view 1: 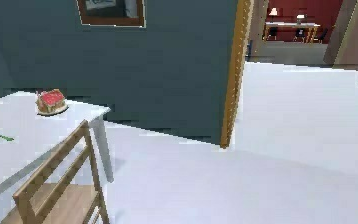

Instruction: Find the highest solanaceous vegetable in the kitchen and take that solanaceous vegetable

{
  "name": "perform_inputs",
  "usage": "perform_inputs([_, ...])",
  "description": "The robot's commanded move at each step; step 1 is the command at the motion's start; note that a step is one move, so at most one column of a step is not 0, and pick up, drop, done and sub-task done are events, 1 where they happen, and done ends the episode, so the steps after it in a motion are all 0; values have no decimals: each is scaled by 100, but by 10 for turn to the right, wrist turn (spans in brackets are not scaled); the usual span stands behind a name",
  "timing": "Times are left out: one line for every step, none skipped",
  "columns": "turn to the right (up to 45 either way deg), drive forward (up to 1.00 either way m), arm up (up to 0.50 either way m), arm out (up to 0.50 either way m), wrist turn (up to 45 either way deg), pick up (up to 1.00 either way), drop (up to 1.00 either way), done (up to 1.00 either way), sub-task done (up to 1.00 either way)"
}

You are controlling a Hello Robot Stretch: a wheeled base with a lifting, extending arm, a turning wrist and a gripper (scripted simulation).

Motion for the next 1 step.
perform_inputs([0,65,0,0,0,0,0,0,0])
